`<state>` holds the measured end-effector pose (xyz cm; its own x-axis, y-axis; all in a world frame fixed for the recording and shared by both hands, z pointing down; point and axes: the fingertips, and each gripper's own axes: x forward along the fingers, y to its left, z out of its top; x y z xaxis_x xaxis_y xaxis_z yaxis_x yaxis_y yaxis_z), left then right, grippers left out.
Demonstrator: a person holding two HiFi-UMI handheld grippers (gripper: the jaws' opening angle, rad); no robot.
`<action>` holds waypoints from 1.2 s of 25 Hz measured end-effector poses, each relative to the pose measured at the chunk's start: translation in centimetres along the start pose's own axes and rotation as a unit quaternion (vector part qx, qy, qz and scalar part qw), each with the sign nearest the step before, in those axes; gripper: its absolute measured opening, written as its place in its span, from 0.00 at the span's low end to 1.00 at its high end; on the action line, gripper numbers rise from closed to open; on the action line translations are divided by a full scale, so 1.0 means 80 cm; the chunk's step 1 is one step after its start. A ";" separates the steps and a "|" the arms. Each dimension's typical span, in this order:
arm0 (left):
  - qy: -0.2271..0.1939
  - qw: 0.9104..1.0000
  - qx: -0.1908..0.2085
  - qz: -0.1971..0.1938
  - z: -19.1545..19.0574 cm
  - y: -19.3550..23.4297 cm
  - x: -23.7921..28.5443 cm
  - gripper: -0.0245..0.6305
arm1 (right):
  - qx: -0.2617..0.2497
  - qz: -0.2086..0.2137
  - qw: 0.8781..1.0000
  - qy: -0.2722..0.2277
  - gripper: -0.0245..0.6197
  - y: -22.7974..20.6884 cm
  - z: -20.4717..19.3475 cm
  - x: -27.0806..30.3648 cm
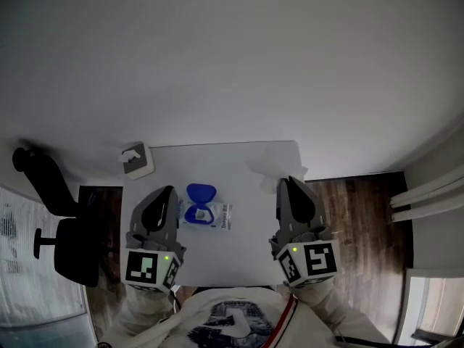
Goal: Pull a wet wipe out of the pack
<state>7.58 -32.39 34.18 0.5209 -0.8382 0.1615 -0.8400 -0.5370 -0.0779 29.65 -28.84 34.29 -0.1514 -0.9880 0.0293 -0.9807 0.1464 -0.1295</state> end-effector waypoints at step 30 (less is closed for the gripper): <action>-0.039 0.998 -0.005 -0.038 -0.044 -0.038 -0.315 0.04 | -0.021 -0.018 0.999 -0.024 0.06 0.193 -0.019 -0.273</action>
<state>-3.53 -9.27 33.81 0.5937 -0.7998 0.0885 -0.7984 -0.5992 -0.0592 17.61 -4.96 33.19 -0.1105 -0.9938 -0.0142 -0.9899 0.1113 -0.0874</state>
